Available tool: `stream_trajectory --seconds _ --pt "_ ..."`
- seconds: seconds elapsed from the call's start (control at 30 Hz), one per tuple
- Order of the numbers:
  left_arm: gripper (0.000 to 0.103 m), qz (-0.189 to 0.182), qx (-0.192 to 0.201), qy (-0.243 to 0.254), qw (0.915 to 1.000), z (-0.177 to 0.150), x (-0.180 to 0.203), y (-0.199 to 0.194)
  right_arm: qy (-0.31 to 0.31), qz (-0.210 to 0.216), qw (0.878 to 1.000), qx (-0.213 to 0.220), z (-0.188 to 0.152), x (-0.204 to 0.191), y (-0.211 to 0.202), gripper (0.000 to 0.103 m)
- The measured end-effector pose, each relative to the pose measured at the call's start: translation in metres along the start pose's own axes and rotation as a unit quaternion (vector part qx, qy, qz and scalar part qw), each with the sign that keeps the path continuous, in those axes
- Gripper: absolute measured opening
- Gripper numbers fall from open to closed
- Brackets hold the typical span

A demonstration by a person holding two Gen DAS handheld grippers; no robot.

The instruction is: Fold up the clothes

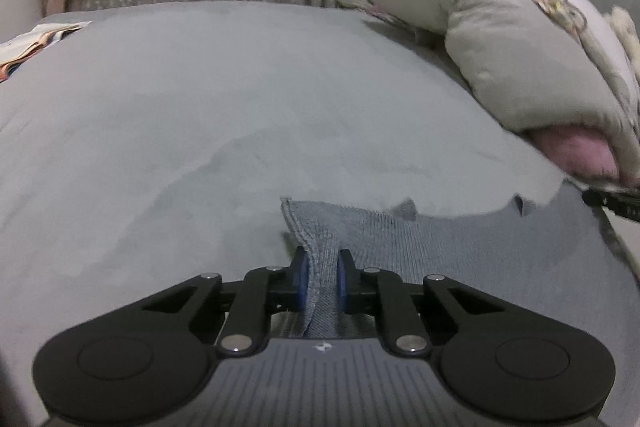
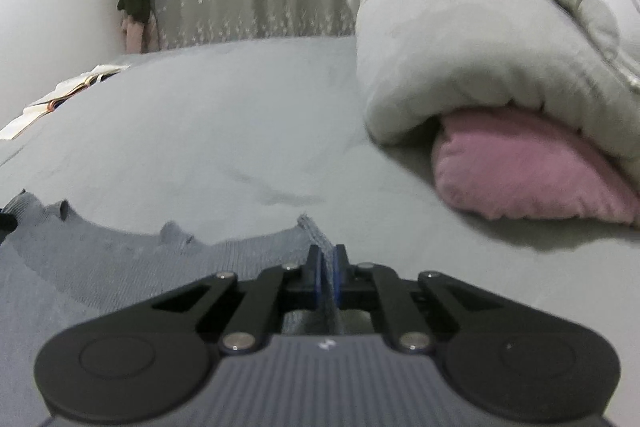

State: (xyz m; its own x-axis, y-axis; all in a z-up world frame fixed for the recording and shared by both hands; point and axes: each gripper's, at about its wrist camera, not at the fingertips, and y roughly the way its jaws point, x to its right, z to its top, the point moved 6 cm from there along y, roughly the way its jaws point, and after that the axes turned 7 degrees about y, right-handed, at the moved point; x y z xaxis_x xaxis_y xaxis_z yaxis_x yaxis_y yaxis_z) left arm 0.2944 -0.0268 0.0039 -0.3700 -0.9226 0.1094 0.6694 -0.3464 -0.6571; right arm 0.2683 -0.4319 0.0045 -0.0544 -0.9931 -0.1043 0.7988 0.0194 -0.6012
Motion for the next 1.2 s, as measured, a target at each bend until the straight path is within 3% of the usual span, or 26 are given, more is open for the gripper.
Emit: stream_trajectory --seconds 0.3,0.53,0.63,0.77,0.8,0.87,0.9,0.93,1.1,1.2 --pt "0.007 0.025 0.038 -0.024 0.9987 0.012 -0.015 -0.009 -0.020 -0.030 0.999 0.020 0.017 -0.006 0.003 0.004" --pt "0.007 0.064 0.007 -0.021 0.9977 0.013 -0.024 0.018 -0.006 -0.056 0.998 0.014 0.026 -0.008 0.007 0.004" --pt "0.006 0.083 -0.011 -0.008 0.9964 0.010 -0.023 0.031 -0.018 -0.085 0.996 -0.012 0.017 -0.009 0.024 0.004" --pt "0.009 0.078 -0.019 -0.033 0.9962 0.009 -0.029 0.038 -0.022 -0.110 0.993 -0.031 0.001 -0.007 0.037 0.006" --pt "0.010 0.076 -0.020 -0.045 0.9959 0.009 -0.031 0.035 -0.021 -0.114 0.993 -0.032 -0.003 -0.007 0.040 0.008" --pt "0.014 0.084 -0.022 -0.047 0.9951 0.008 -0.032 0.027 -0.016 -0.115 0.993 -0.023 -0.002 -0.007 0.034 0.029" --pt "0.016 0.089 -0.021 -0.045 0.9948 0.007 -0.032 0.022 -0.014 -0.115 0.993 -0.018 0.000 -0.007 0.029 0.054" --pt "0.020 0.095 -0.017 -0.040 0.9945 0.008 -0.030 0.010 -0.002 -0.115 0.993 -0.004 0.002 -0.004 0.020 0.064" --pt "0.042 0.074 -0.007 -0.082 0.9939 -0.007 -0.019 -0.045 0.093 -0.088 0.991 0.025 -0.002 0.023 -0.036 0.070" --pt "0.052 0.070 0.000 -0.105 0.9920 -0.026 -0.012 -0.076 0.131 -0.058 0.990 0.011 -0.023 0.030 -0.067 0.076"
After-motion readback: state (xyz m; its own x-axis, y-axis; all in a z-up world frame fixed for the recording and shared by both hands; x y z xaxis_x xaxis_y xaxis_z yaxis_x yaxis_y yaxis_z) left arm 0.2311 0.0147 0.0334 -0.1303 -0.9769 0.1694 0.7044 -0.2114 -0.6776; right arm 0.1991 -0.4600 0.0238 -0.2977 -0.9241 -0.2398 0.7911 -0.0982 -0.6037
